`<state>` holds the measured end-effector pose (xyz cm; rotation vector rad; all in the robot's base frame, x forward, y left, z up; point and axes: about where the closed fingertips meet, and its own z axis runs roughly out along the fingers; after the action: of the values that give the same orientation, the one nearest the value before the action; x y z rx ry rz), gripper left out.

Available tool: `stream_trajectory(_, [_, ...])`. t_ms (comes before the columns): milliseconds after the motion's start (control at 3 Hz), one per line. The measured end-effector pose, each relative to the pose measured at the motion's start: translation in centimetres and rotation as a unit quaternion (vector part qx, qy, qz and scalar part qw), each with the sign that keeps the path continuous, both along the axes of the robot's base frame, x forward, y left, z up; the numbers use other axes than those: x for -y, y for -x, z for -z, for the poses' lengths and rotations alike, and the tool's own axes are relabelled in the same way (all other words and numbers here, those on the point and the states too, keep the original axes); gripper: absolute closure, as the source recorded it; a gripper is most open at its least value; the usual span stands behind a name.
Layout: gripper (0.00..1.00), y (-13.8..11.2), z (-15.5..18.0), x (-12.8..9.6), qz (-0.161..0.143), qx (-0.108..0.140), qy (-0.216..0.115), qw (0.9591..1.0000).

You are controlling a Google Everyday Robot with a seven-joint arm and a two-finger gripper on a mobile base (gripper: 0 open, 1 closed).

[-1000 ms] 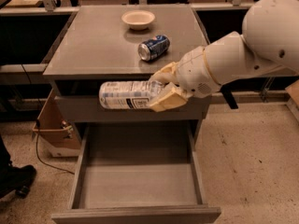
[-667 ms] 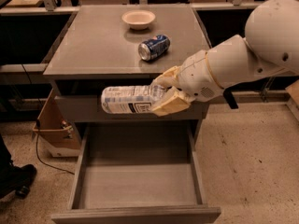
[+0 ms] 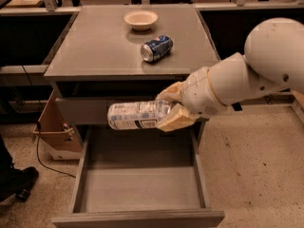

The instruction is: Place blue plastic bottle into middle drawer

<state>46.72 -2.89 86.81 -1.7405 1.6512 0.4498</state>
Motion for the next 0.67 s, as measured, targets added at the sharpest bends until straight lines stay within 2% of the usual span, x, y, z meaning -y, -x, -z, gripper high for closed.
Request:
stream_trajectory(333, [1.0,1.7,5.4,1.2,-0.01,0.011,0.047,0.9988])
stream_trajectory(667, [1.0,2.5,12.1,2.6,-0.024,0.011,0.092,0.9954])
